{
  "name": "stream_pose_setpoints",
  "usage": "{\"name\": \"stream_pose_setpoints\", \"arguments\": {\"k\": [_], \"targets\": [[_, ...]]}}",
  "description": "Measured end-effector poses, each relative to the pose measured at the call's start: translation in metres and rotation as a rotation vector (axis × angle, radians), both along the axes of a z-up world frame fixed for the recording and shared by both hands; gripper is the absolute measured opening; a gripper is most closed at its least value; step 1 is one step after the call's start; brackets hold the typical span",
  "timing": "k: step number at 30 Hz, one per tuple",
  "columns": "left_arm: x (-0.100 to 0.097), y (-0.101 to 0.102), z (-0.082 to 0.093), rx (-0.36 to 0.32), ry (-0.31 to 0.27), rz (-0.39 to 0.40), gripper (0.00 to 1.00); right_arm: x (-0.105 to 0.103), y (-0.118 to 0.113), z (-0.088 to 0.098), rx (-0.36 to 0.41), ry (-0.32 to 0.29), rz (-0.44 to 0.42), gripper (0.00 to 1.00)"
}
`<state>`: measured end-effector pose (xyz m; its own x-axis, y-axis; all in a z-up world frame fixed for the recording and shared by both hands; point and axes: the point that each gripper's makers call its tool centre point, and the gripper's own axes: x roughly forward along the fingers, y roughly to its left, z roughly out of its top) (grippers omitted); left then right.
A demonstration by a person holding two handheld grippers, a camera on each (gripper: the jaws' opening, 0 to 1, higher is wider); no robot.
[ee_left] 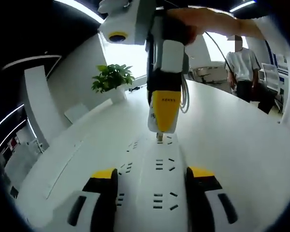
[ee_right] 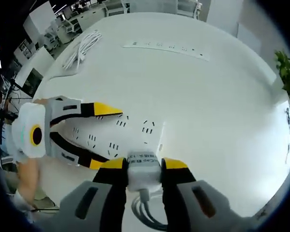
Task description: Straighten the power strip on the desk, plug the charger into it
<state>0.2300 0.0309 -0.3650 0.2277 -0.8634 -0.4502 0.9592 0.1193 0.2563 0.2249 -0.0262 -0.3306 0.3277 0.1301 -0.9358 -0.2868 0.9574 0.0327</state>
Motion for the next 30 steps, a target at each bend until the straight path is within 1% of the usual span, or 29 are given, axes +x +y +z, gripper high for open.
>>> {"name": "stream_pose_setpoints", "arguments": {"k": [2,5,10,14,15,16,17,18,24,30], "targets": [[-0.0008,-0.0011,0.0006,0.008,-0.015,-0.009,0.59,-0.0014,0.0004,-0.0006,-0.016,0.004,-0.011,0.27],[-0.0003,-0.0018,0.0008,0.009,-0.022,-0.011,0.58,-0.0022,-0.0008,-0.0017,-0.027,0.016,-0.029,0.27],[-0.0001,-0.0017,0.0000,-0.001,-0.012,-0.009,0.58,-0.0036,0.0001,-0.0012,-0.043,0.013,-0.056,0.27],[-0.0001,-0.0019,-0.0012,-0.021,0.004,-0.009,0.57,0.0016,0.0009,-0.0004,-0.041,0.008,-0.094,0.27],[0.0000,-0.0020,-0.0012,-0.025,0.005,-0.010,0.57,0.0032,0.0015,-0.0028,-0.043,0.007,-0.095,0.27],[0.0000,-0.0022,-0.0011,-0.028,0.005,-0.011,0.57,0.0019,0.0007,-0.0056,-0.058,0.018,-0.101,0.27],[-0.0001,-0.0023,-0.0010,-0.030,0.004,-0.011,0.57,0.0045,0.0017,-0.0029,-0.064,-0.002,-0.081,0.27],[0.0000,-0.0024,-0.0009,-0.031,0.004,-0.012,0.57,0.0013,0.0029,-0.0032,-0.066,0.005,-0.090,0.27],[0.0007,-0.0028,-0.0009,-0.036,0.004,-0.014,0.57,-0.0027,0.0011,-0.0052,-0.062,0.000,-0.106,0.27],[0.0017,-0.0040,-0.0008,-0.041,0.007,-0.017,0.58,0.0031,0.0034,-0.0034,-0.072,-0.005,-0.122,0.27]]}}
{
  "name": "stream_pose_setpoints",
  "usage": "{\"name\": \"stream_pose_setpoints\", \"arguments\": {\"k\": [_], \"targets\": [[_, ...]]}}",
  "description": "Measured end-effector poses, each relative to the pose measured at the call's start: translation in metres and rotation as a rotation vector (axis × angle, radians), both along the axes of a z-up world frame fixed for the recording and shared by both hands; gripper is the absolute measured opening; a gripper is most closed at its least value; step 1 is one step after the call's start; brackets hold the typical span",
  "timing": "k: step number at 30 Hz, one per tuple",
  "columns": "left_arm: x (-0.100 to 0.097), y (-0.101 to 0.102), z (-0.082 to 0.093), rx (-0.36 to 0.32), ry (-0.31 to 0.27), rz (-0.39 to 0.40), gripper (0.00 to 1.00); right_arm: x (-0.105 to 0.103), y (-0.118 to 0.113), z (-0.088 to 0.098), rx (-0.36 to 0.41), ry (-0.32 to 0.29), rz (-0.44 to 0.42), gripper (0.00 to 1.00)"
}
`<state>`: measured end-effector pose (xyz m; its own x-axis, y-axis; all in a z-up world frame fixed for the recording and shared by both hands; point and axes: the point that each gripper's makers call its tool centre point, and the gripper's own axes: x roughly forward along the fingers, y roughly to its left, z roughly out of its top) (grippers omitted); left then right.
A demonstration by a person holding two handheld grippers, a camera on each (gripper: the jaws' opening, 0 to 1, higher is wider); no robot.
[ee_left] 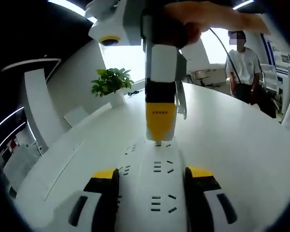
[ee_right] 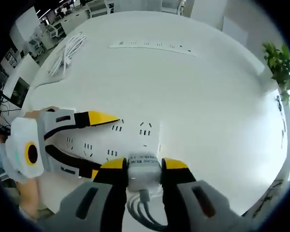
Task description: Straighten the power strip on the desk, plug the charger into it
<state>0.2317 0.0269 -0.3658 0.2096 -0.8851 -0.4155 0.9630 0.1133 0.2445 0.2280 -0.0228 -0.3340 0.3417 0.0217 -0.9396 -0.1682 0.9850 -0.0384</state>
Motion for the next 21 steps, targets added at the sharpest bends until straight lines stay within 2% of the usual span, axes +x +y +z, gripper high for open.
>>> {"name": "stream_pose_setpoints", "arguments": {"k": [5,10,12,13,14,15,16,17,19,21], "targets": [[0.000,-0.001,0.000,-0.004,0.001,-0.003,0.58,0.003,0.001,0.000,-0.027,0.016,0.012,0.27],[0.000,-0.001,0.000,-0.009,0.000,-0.004,0.58,0.004,0.003,-0.001,-0.022,0.014,0.005,0.27],[0.000,-0.001,0.000,-0.011,0.000,-0.005,0.58,-0.001,0.004,-0.003,-0.015,0.019,0.005,0.27],[0.000,-0.001,0.000,-0.012,-0.001,-0.005,0.58,-0.006,0.005,-0.014,-0.013,0.024,0.037,0.27],[0.001,-0.001,0.000,-0.014,-0.004,-0.002,0.58,-0.030,0.006,-0.023,0.017,0.161,-0.117,0.27],[0.000,-0.001,0.000,-0.015,-0.002,-0.003,0.58,-0.006,0.009,-0.023,0.048,0.029,0.012,0.27],[0.002,-0.001,0.001,-0.016,-0.003,0.000,0.58,-0.013,0.005,-0.019,0.035,0.026,-0.012,0.27],[0.002,-0.001,0.001,-0.018,-0.003,-0.002,0.58,-0.017,0.005,-0.017,0.055,0.028,-0.024,0.27],[0.001,-0.001,0.001,-0.020,-0.003,-0.002,0.58,-0.010,0.003,-0.016,0.074,0.023,-0.030,0.27],[0.001,-0.001,0.001,-0.023,-0.003,-0.002,0.58,-0.018,0.008,-0.018,0.081,0.024,-0.024,0.27]]}}
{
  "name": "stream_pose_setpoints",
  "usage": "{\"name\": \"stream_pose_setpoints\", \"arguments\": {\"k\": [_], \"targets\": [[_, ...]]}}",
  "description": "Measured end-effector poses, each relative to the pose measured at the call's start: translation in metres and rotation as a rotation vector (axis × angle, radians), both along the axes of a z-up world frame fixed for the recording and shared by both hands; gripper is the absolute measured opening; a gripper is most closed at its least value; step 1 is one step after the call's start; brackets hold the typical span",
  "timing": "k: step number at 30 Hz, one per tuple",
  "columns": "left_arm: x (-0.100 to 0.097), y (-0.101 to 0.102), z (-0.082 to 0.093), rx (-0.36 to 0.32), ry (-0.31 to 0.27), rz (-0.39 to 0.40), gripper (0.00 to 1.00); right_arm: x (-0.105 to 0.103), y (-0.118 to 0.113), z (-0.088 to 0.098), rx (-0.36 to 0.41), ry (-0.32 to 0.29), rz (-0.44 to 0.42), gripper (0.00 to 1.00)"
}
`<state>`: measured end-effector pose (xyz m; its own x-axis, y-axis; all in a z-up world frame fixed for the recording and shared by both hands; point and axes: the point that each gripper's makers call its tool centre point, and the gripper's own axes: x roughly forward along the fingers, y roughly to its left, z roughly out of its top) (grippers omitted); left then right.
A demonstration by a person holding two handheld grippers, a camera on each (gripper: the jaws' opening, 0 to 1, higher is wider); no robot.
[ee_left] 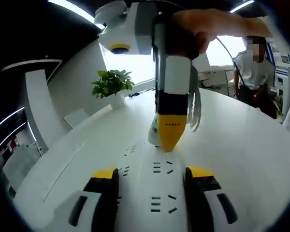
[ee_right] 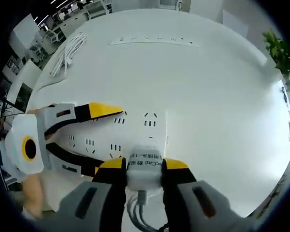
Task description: Straighten the power strip on the desk, plug the charger into it
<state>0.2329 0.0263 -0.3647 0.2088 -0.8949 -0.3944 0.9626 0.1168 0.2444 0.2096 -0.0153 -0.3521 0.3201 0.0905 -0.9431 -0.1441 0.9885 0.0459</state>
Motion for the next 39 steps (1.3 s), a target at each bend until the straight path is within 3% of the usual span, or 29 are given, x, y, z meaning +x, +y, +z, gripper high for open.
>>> {"name": "stream_pose_setpoints", "arguments": {"k": [1,2,3,6,7,9,11,13,16,20,22,28,29,32,36,39], "targets": [[0.000,0.000,0.000,-0.001,0.000,-0.001,0.58,0.004,-0.001,0.002,0.017,0.048,-0.003,0.27],[0.000,0.000,0.000,-0.001,0.000,-0.002,0.58,0.011,-0.002,0.003,0.015,0.051,0.000,0.27],[0.000,0.000,0.000,-0.002,0.000,-0.002,0.58,0.016,-0.004,0.002,-0.008,0.001,0.002,0.27],[0.000,-0.001,0.000,-0.007,-0.001,0.000,0.58,0.017,-0.003,0.003,-0.012,0.028,0.008,0.27],[0.000,-0.001,0.000,-0.010,-0.001,0.000,0.58,0.019,-0.002,0.003,-0.034,-0.019,0.014,0.27],[0.000,-0.001,0.000,-0.014,-0.002,0.000,0.59,0.014,0.000,0.005,-0.028,0.013,0.019,0.27],[0.000,-0.001,0.000,-0.017,-0.002,0.000,0.59,0.022,-0.002,0.006,-0.033,-0.009,0.025,0.27],[0.000,-0.001,0.000,-0.019,-0.001,0.000,0.59,0.015,-0.001,0.004,-0.025,-0.011,0.019,0.27],[0.000,-0.001,0.000,-0.021,-0.004,0.004,0.58,0.008,-0.002,-0.001,-0.013,0.061,0.003,0.27],[0.001,-0.002,0.000,-0.020,-0.005,0.012,0.58,0.005,0.001,-0.002,0.007,0.071,0.010,0.28],[0.001,-0.002,0.000,-0.022,-0.007,0.011,0.58,0.014,-0.003,-0.001,0.036,0.082,0.007,0.28],[0.001,-0.002,0.000,-0.028,-0.010,0.001,0.59,0.012,0.000,0.001,0.096,-0.013,0.034,0.29],[0.001,-0.002,-0.001,-0.028,-0.010,0.000,0.59,0.014,-0.001,0.003,0.097,-0.050,0.057,0.29],[0.001,-0.002,-0.001,-0.028,-0.011,-0.001,0.59,0.008,-0.002,0.012,0.108,-0.084,0.071,0.28],[0.001,-0.002,-0.001,-0.029,-0.010,-0.002,0.59,0.004,-0.005,0.026,0.133,-0.106,0.061,0.26],[0.001,-0.002,-0.001,-0.028,-0.010,-0.002,0.59,-0.002,-0.003,0.021,0.108,-0.104,0.078,0.25]]}}
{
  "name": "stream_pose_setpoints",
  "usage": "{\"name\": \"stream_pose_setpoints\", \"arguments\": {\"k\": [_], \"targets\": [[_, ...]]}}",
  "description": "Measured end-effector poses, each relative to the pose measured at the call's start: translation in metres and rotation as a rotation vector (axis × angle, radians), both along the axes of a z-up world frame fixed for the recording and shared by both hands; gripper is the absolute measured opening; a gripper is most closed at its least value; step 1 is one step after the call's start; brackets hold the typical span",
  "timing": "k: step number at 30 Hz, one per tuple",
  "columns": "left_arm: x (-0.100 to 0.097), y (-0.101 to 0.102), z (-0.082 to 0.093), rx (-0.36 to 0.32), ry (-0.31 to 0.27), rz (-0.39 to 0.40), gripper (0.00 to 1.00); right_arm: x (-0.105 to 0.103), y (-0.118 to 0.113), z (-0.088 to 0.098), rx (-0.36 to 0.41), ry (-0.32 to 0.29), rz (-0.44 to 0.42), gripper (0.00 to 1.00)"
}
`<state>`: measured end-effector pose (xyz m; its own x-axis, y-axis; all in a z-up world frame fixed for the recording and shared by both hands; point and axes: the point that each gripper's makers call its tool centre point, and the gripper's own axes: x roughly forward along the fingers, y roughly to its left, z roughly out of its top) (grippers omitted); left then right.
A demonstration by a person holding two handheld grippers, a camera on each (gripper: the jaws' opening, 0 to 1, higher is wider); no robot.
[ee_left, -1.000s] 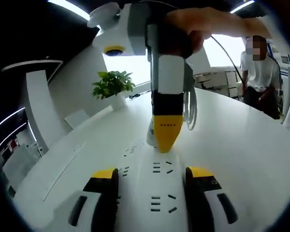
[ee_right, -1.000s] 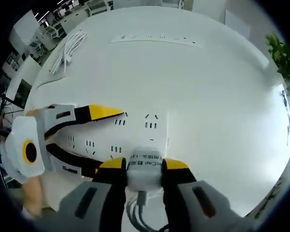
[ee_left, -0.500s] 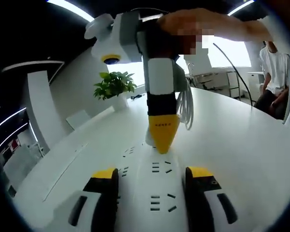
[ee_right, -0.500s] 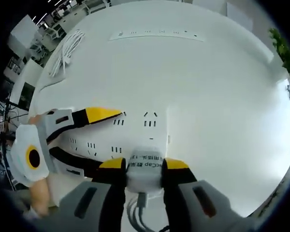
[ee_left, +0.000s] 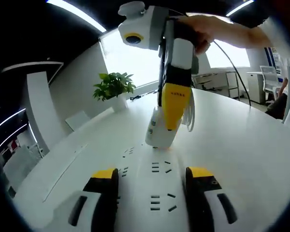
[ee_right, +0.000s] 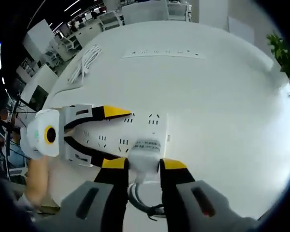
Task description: Straighten the power strip on the desk, plug the charger into it
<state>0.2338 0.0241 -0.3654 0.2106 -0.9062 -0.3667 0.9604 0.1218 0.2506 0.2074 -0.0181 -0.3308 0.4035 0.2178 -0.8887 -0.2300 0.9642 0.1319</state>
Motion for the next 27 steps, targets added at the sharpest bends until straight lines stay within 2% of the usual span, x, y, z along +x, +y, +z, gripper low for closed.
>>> {"name": "stream_pose_setpoints", "arguments": {"k": [14,17,20,21,23,27], "targets": [[0.000,-0.001,0.001,-0.007,-0.013,-0.008,0.58,0.012,0.001,0.002,-0.046,-0.029,-0.046,0.25],[0.001,-0.001,0.001,-0.008,-0.019,-0.006,0.57,0.013,0.001,0.001,-0.055,-0.017,-0.050,0.24],[0.001,-0.001,0.001,-0.008,-0.021,-0.005,0.57,0.019,0.001,-0.001,-0.024,0.041,-0.084,0.24],[0.001,-0.001,0.001,-0.007,-0.021,-0.005,0.57,0.023,-0.001,0.002,-0.027,0.035,-0.095,0.24],[0.001,-0.001,0.002,-0.010,-0.024,-0.006,0.57,0.021,0.000,0.001,-0.065,0.066,-0.059,0.24],[0.002,-0.001,0.002,-0.011,-0.026,-0.003,0.57,0.023,0.001,-0.002,-0.113,0.070,-0.048,0.24]]}}
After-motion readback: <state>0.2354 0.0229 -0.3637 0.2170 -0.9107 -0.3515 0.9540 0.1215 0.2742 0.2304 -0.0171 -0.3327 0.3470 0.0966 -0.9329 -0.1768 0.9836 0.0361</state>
